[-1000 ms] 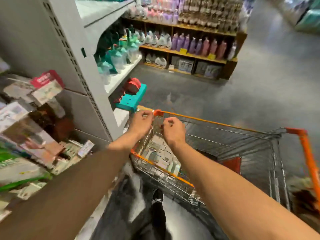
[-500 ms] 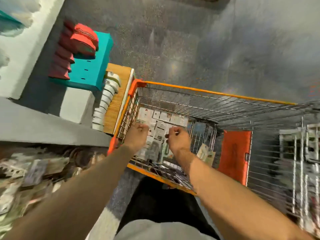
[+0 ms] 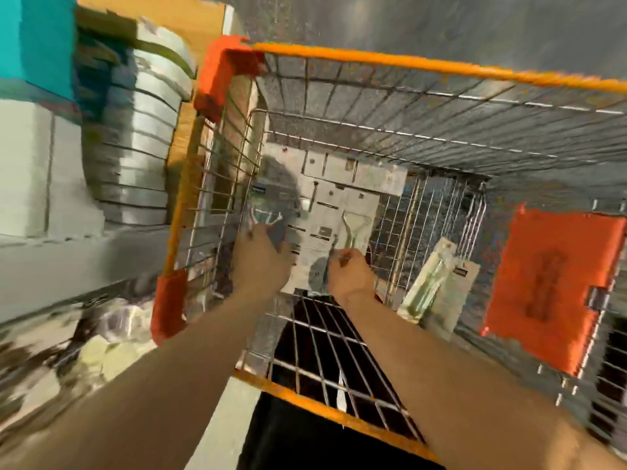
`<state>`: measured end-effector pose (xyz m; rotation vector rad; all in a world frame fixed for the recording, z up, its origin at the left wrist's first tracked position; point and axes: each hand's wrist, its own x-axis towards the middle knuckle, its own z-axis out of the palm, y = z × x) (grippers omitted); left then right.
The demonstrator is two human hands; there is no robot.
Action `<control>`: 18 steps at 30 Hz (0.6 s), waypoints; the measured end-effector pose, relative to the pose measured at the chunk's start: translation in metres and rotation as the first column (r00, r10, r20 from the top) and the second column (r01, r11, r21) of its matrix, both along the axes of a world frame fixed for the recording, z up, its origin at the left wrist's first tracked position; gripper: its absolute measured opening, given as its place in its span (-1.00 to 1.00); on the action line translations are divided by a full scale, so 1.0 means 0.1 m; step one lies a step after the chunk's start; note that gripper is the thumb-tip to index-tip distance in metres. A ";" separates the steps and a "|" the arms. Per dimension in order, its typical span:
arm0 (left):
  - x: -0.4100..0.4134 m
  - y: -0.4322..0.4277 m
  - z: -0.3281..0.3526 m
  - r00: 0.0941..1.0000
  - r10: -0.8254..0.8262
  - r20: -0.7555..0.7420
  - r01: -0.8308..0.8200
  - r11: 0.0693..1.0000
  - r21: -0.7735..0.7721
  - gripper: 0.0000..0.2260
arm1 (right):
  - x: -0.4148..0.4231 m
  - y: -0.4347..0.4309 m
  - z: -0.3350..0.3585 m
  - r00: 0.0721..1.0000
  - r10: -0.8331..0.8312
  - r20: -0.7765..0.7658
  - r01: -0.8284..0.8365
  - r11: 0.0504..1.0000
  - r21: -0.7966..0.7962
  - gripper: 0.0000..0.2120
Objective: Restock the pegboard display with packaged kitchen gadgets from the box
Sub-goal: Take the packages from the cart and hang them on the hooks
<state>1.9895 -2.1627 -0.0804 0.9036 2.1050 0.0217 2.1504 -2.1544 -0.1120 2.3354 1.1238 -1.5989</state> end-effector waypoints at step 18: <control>0.19 0.00 -0.39 1.000 -0.011 -0.009 0.012 0.997 0.082 -0.73 | 0.04 -0.12 -0.39 0.996 -0.092 0.004 0.089 0.974 0.209 -0.81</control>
